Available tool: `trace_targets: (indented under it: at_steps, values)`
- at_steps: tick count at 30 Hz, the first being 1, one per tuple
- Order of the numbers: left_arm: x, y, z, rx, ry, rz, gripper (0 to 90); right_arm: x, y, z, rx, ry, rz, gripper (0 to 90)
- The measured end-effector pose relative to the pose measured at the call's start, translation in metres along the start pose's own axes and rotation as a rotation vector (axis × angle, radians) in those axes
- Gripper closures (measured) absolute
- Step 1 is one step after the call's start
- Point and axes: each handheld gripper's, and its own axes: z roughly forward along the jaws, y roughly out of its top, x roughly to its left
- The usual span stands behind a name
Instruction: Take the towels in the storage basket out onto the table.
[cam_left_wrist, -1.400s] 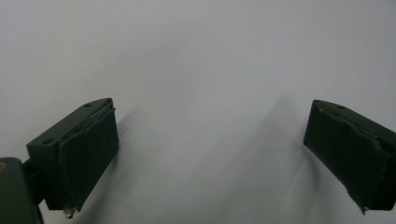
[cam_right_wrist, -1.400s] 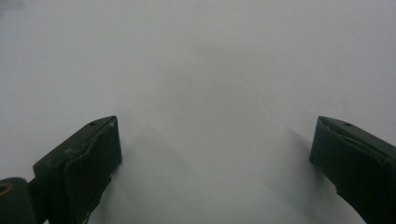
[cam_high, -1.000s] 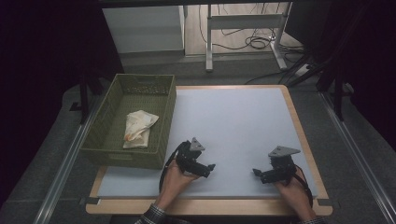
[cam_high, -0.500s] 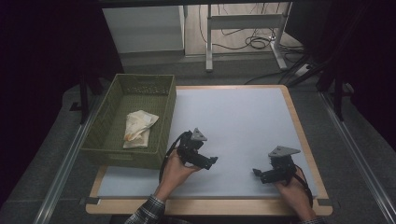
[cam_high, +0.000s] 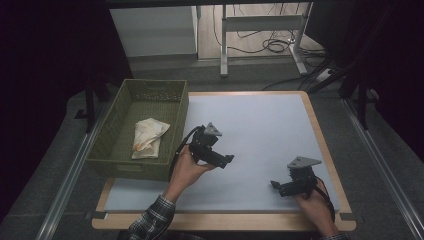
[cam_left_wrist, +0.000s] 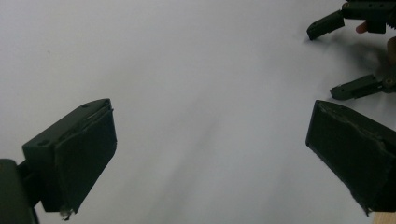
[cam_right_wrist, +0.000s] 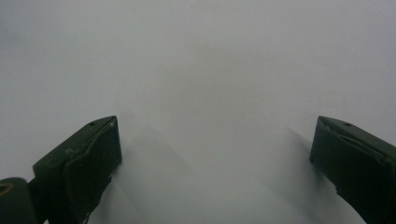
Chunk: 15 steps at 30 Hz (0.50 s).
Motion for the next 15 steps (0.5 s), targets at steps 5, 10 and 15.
trace_targets:
  at_steps: [5,10,15]
  values:
    - [0.010,0.012,-0.010,0.007,0.017,-0.002,1.8,0.000,0.000,0.000,0.000,-0.001,-0.001,2.0]
    - [0.025,0.022,-0.020,0.031,0.043,-0.006,1.6,0.000,0.000,0.000,-0.002,0.000,-0.001,2.1]
    - [0.044,0.028,-0.029,0.058,0.086,-0.018,1.6,0.000,0.000,0.000,-0.002,0.000,-0.001,2.0]
